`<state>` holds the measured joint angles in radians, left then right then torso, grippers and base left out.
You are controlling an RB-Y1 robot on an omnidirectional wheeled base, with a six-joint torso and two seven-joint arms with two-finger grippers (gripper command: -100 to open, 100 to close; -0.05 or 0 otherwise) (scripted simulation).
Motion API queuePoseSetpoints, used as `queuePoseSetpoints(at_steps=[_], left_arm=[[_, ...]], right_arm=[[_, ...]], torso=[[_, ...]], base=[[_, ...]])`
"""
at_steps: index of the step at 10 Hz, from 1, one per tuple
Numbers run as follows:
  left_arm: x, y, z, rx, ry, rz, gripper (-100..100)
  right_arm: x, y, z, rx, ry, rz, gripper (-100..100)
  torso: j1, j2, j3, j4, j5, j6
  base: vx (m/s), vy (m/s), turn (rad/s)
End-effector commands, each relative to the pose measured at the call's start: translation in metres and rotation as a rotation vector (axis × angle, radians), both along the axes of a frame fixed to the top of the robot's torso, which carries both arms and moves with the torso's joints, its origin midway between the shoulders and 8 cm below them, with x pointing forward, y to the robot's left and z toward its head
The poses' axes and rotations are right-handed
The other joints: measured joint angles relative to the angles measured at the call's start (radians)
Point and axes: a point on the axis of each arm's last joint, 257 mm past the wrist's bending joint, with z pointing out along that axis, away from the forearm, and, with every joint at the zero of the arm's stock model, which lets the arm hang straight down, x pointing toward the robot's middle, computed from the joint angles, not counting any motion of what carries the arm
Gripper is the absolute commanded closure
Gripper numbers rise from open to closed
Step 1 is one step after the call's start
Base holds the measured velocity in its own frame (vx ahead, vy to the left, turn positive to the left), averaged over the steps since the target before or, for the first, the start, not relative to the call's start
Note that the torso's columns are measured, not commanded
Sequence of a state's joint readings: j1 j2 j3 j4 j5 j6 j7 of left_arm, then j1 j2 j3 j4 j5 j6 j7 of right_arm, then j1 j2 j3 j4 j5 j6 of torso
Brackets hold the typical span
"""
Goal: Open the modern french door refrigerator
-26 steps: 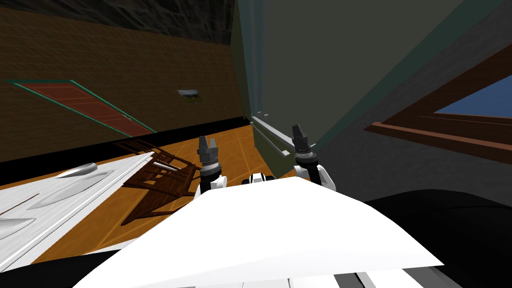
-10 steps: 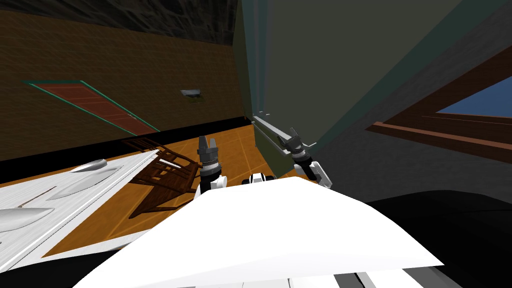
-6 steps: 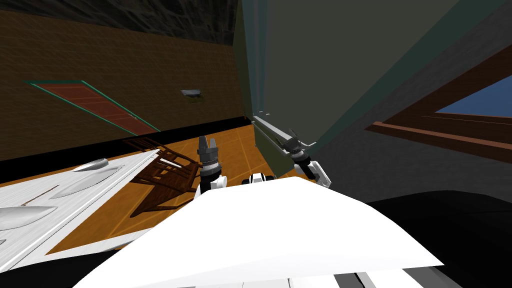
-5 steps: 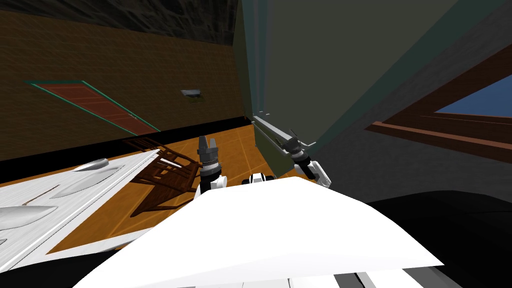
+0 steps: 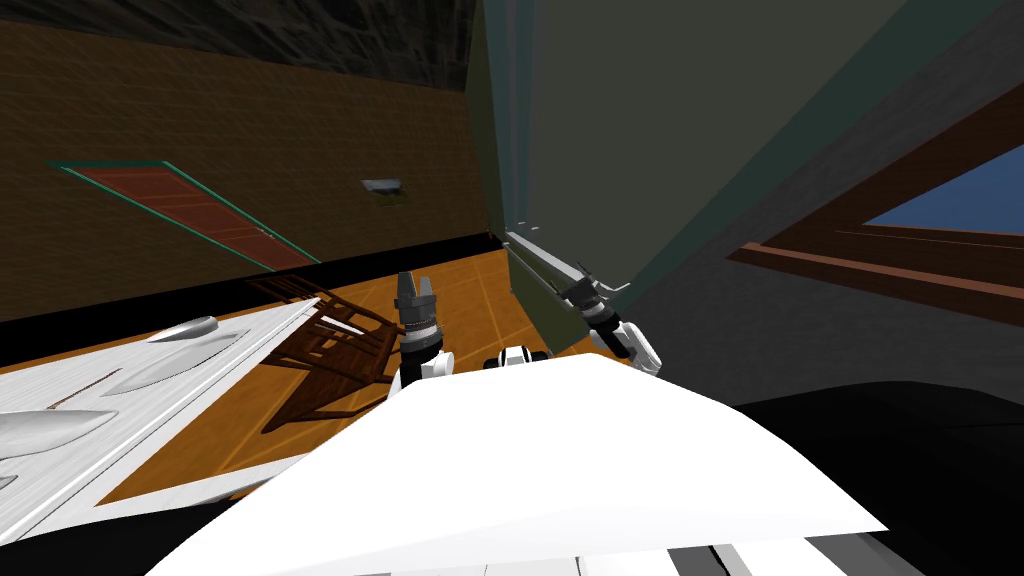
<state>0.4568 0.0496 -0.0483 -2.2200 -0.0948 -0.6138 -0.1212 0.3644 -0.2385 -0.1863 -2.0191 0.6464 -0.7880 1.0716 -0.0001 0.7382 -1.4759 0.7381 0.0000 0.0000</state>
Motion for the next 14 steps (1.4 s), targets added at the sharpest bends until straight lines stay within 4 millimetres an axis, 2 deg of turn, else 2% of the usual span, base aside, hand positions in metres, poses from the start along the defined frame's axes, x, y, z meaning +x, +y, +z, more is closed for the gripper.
queuePoseSetpoints(at_steps=[1,2,4,5,6,7,8,9,10,11,12,13,14], left_arm=[[0.000,0.000,0.000,0.000,0.000,0.000,0],[0.000,0.000,0.000,0.000,0.000,0.000,0],[0.000,0.000,0.000,0.000,0.000,0.000,0],[0.000,0.000,0.000,0.000,0.000,0.000,0],[0.000,0.000,0.000,0.000,0.000,0.000,0],[0.000,0.000,0.000,0.000,0.000,0.000,0],[0.000,0.000,0.000,0.000,0.000,0.000,0],[0.000,0.000,0.000,0.000,0.000,0.000,0],[0.000,0.000,0.000,0.000,0.000,0.000,0],[0.000,0.000,0.000,0.000,0.000,0.000,0],[0.000,0.000,0.000,0.000,0.000,0.000,0],[0.000,0.000,0.000,0.000,0.000,0.000,0],[0.000,0.000,0.000,0.000,0.000,0.000,0]], right_arm=[[0.007,-0.003,-0.015,-0.098,-0.014,-0.057,-100],[0.011,-0.006,-0.028,-0.152,-0.006,-0.085,-100],[0.011,-0.006,-0.028,-0.177,-0.021,-0.100,-100],[0.015,-0.010,-0.042,-0.237,-0.015,-0.131,-100],[0.015,-0.010,-0.042,-0.251,-0.024,-0.140,-100],[0.019,-0.014,-0.057,-0.304,-0.014,-0.166,-100],[0.019,-0.014,-0.057,-0.324,-0.026,-0.177,-100],[0.022,-0.019,-0.072,-0.374,-0.013,-0.200,-100],[0.022,-0.019,-0.072,-0.395,-0.025,-0.212,-100],[0.025,-0.024,-0.087,-0.441,-0.010,-0.232,-100],[0.025,-0.024,-0.087,-0.462,-0.022,-0.243,-100],[0.027,-0.028,-0.102,-0.506,-0.007,-0.261,-100],[0.027,-0.028,-0.102,-0.529,-0.020,-0.272,-100]], torso=[[0.000,0.000,0.000,0.000,0.000,0.000],[0.000,0.000,0.000,0.000,0.000,0.000],[0.000,0.000,0.000,0.000,0.000,0.000],[0.000,-0.001,0.000,0.000,0.000,0.000],[0.000,0.000,0.000,0.000,0.000,0.000],[0.000,0.000,0.000,0.000,0.000,0.000],[0.000,0.000,0.000,0.000,0.000,0.000],[0.000,0.000,0.000,0.000,0.000,0.000],[0.000,0.000,0.000,0.000,0.000,0.000],[0.000,0.000,0.000,0.000,0.000,0.000],[0.000,0.000,0.000,0.000,0.000,0.000],[0.000,0.000,0.000,0.000,0.000,0.000],[0.000,0.000,0.000,0.000,0.000,0.000]], base=[[-0.014,-0.006,-0.003],[-0.014,-0.006,-0.010],[-0.009,-0.005,-0.003],[-0.011,-0.006,-0.015],[-0.012,-0.007,-0.007],[-0.015,-0.012,-0.018],[-0.014,-0.011,-0.008],[-0.017,-0.015,-0.017],[-0.013,-0.012,-0.011],[-0.014,-0.013,-0.020],[-0.014,-0.013,-0.010],[-0.014,-0.016,-0.022],[-0.013,-0.013,-0.010]])
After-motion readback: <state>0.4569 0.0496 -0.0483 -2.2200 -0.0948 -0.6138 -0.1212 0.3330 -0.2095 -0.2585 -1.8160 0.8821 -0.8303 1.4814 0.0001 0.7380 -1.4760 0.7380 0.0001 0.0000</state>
